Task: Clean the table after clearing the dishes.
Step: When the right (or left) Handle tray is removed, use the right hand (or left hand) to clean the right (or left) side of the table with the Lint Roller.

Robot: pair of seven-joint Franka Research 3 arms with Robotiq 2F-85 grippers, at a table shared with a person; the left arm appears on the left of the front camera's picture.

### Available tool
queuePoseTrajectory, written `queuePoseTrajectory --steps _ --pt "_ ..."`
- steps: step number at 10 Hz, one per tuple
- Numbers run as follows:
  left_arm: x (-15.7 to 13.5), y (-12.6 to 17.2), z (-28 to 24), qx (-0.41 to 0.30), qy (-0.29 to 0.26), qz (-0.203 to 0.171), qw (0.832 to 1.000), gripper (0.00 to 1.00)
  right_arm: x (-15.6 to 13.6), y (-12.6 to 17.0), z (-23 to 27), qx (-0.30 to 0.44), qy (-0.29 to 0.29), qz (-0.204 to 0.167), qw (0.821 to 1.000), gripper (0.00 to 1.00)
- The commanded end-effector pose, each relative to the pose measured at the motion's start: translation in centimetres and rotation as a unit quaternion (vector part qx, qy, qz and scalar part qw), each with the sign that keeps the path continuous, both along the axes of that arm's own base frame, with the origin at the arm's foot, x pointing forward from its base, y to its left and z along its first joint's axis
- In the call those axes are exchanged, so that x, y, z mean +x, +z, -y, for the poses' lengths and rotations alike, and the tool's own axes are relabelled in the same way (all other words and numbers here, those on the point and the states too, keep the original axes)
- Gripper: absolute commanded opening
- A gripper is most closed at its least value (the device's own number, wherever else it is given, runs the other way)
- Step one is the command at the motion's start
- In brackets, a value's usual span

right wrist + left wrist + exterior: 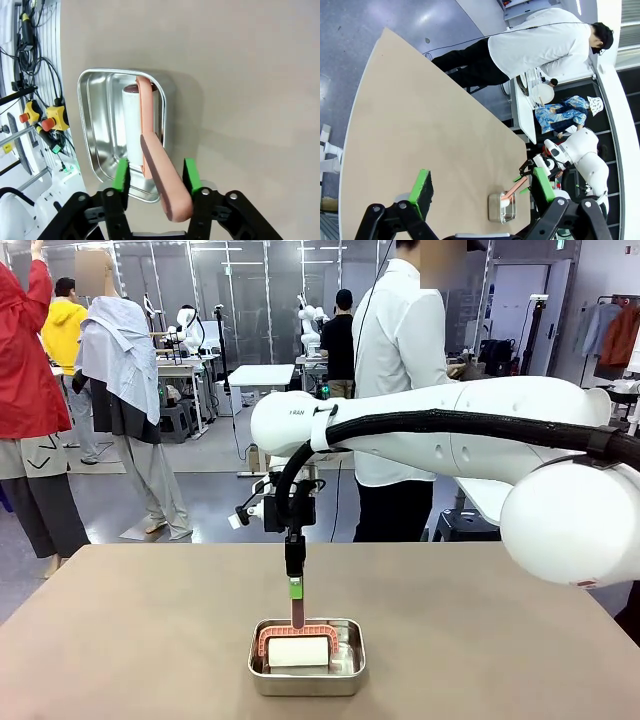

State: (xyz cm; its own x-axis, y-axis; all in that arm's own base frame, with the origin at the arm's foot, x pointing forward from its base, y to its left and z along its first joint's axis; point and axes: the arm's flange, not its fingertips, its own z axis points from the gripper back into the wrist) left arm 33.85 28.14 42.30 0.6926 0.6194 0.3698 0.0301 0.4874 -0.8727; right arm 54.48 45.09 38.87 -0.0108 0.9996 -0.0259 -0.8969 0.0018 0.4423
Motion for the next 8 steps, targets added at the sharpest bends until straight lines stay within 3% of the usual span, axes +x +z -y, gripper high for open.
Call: queuePoseTrajectory --steps 1,3,6,8 --pt "-0.2 0.4 -0.1 -0.011 0.002 0.000 1.000 1.00 0.3 0.6 -1.2 -0.004 -0.008 -0.010 1.000 0.15" --pt "-0.2 0.4 -0.1 -0.011 0.002 0.000 1.000 1.00 0.3 0.6 -1.2 -0.006 -0.009 -0.011 1.000 0.00" --pt "-0.2 0.4 -0.1 -0.011 0.002 0.000 1.000 1.00 0.2 0.8 -1.5 -0.007 -0.008 -0.008 1.000 0.00" --pt "-0.2 0.4 -0.1 -0.011 0.002 0.000 1.000 1.00 -0.7 2.2 -0.9 -0.021 -0.035 0.016 0.999 0.00"
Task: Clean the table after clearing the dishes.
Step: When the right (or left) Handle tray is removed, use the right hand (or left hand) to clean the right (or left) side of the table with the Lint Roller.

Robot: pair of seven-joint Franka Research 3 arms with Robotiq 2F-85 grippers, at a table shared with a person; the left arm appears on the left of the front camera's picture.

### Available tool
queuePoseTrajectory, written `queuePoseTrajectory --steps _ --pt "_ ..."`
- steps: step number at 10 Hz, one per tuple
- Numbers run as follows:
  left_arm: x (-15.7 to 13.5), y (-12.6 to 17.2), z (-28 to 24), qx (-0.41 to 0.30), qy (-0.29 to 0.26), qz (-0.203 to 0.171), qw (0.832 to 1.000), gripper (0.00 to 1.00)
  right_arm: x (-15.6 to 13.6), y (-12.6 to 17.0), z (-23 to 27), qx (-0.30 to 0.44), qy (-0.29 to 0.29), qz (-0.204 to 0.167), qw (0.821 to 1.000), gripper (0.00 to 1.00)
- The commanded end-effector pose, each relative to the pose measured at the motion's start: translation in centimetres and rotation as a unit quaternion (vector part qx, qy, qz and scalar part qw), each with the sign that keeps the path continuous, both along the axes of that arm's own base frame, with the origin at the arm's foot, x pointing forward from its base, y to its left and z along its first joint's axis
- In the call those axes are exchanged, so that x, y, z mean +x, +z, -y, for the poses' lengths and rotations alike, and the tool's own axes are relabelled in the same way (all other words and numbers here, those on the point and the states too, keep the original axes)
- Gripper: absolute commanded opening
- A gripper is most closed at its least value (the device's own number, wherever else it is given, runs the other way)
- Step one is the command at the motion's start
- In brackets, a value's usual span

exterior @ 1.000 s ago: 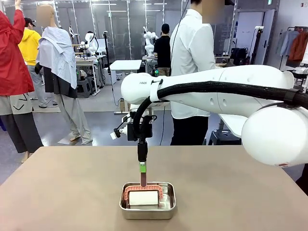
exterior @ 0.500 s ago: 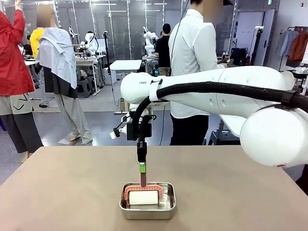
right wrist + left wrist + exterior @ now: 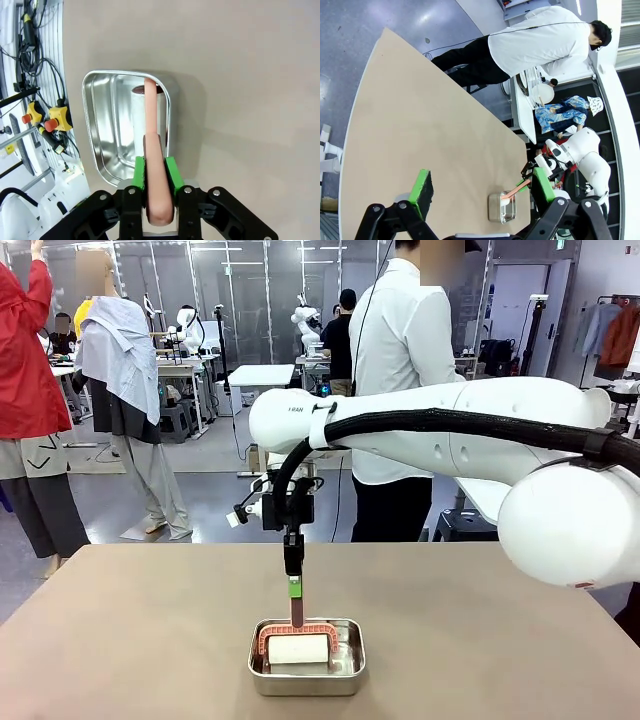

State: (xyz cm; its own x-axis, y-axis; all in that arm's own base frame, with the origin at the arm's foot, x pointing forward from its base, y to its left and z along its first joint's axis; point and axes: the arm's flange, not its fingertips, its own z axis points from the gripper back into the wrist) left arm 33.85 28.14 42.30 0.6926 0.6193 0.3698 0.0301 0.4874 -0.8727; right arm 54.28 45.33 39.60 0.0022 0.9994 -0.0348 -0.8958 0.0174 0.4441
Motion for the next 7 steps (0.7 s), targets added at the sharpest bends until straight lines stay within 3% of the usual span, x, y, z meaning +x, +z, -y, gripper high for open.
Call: queuePoseTrajectory --steps 1,3,4,5,7 --pt "-0.2 0.4 -0.1 -0.011 0.002 0.000 1.000 1.00 -1.5 2.9 0.4 -0.050 -0.074 0.039 0.995 0.00" --pt "-0.2 0.4 -0.1 -0.011 0.002 0.000 1.000 1.00 -2.9 6.5 5.3 -0.063 -0.227 0.083 0.968 0.00" --pt "-0.2 0.4 -0.1 -0.011 0.002 0.000 1.000 1.00 -3.6 8.1 9.4 -0.035 -0.312 0.078 0.946 0.00" --pt "-0.2 0.4 -0.1 -0.011 0.002 0.000 1.000 1.00 -4.0 8.8 13.5 -0.031 -0.391 0.089 0.916 0.00" --pt "-0.2 0.4 -0.1 -0.011 0.002 0.000 1.000 1.00 -5.3 9.7 21.6 0.020 -0.544 0.064 0.837 0.00"
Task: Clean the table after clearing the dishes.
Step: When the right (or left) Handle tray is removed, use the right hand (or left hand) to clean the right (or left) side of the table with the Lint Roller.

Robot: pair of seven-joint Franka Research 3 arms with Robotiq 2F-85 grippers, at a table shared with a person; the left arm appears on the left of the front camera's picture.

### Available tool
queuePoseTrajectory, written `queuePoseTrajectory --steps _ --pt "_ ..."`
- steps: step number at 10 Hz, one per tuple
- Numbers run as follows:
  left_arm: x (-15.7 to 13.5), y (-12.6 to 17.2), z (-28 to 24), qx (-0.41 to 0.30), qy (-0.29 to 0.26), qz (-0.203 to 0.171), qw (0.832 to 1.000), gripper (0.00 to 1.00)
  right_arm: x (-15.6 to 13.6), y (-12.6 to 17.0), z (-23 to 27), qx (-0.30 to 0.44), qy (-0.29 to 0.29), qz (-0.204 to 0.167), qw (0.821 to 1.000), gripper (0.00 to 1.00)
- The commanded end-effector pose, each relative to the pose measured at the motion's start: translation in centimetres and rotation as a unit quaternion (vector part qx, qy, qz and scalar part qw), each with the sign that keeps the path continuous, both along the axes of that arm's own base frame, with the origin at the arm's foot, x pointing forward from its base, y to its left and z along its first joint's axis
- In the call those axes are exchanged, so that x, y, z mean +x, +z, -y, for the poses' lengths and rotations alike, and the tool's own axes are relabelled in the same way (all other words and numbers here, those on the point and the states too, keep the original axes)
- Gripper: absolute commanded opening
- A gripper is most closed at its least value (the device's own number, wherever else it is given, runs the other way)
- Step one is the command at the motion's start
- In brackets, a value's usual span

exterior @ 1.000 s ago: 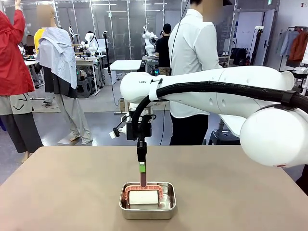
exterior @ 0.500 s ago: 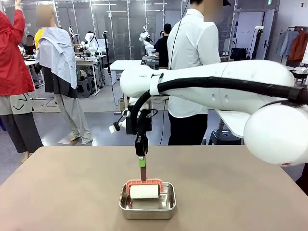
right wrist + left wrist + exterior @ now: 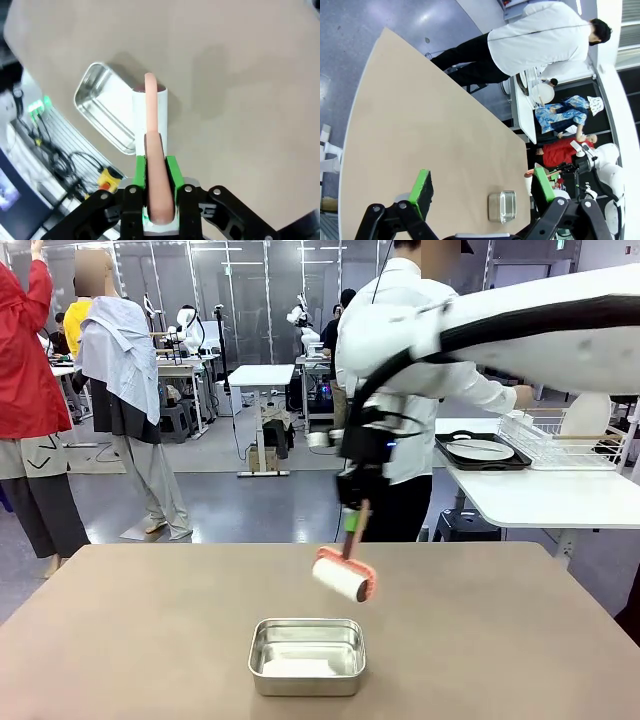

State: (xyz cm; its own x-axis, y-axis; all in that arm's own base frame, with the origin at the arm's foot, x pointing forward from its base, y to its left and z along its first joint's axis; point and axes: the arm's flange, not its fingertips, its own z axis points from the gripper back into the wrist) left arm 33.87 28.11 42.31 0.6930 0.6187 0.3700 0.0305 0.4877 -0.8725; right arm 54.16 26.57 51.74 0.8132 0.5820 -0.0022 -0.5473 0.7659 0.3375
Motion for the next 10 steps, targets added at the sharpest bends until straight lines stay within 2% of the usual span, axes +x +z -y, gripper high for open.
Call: queuePoseTrajectory --steps 1,3,5,6,7,10 --pt "-0.2 0.4 -0.2 -0.011 0.003 0.000 1.000 1.00 -5.7 -2.6 6.3 0.046 -0.190 0.019 0.980 0.00" --pt "-0.2 0.4 -0.2 -0.011 0.003 0.000 1.000 1.00 -6.1 -3.9 11.3 0.109 -0.340 0.008 0.934 0.00" --pt "-0.2 0.4 -0.2 -0.011 0.003 0.000 1.000 1.00 -5.3 -6.3 13.1 0.116 -0.407 -0.008 0.906 0.00" --pt "-0.2 0.4 -0.2 -0.011 0.003 0.000 1.000 1.00 -4.6 -7.2 13.0 0.164 -0.367 -0.031 0.915 0.00" --pt "-0.2 0.4 -0.2 -0.011 0.003 0.000 1.000 1.00 -5.2 -5.4 15.3 0.100 -0.367 -0.016 0.925 0.00" --pt "-0.2 0.4 -0.2 -0.011 0.003 0.000 1.000 1.00 -5.2 -5.4 15.3 0.100 -0.367 -0.016 0.925 0.00"
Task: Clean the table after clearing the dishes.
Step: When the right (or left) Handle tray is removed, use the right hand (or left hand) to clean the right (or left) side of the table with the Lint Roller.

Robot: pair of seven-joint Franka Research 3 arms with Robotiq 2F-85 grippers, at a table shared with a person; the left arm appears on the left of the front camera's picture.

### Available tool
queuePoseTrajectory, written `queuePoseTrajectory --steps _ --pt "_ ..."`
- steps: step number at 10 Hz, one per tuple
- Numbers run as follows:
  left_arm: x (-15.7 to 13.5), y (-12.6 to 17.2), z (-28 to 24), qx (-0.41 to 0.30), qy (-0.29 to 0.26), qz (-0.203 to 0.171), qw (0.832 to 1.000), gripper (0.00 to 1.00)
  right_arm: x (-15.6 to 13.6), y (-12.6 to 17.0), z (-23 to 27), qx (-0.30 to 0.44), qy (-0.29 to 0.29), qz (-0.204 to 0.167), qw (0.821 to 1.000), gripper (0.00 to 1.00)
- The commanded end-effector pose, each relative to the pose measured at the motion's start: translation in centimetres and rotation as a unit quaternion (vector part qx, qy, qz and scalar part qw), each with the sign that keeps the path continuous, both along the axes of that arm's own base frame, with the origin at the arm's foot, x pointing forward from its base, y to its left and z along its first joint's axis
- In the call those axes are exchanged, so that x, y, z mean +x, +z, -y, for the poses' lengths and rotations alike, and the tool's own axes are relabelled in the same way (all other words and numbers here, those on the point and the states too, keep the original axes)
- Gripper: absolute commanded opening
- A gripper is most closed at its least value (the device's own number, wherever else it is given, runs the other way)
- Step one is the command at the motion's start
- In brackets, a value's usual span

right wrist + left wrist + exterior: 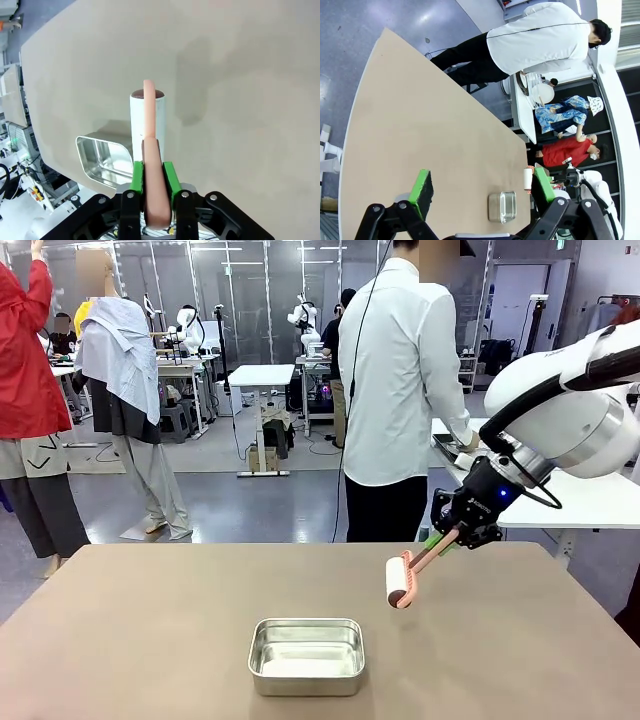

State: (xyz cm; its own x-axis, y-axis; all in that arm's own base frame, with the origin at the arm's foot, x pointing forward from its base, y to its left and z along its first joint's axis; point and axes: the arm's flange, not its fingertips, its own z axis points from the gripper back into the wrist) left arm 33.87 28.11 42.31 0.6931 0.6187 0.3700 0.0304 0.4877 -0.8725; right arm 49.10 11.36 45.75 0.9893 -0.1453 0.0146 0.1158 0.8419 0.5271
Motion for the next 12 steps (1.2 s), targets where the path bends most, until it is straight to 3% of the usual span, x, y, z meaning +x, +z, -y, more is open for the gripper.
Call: queuePoseTrajectory --steps 1,4,9,12 --pt "-0.2 0.4 -0.2 -0.011 0.003 0.000 1.000 1.00 0.0 -0.3 -0.1 0.005 -0.004 -0.002 1.000 0.22" --pt "-0.2 0.4 -0.2 -0.011 0.003 0.000 1.000 1.00 4.1 -3.8 -3.6 0.011 0.032 -0.019 0.999 0.22" --pt "-0.2 0.4 -0.2 -0.011 0.003 0.000 1.000 1.00 4.8 -8.6 -3.0 0.002 0.029 -0.027 0.999 0.22" --pt "-0.2 0.4 -0.2 -0.011 0.003 0.000 1.000 1.00 4.1 -10.1 0.9 -0.017 0.020 -0.032 0.999 0.22"
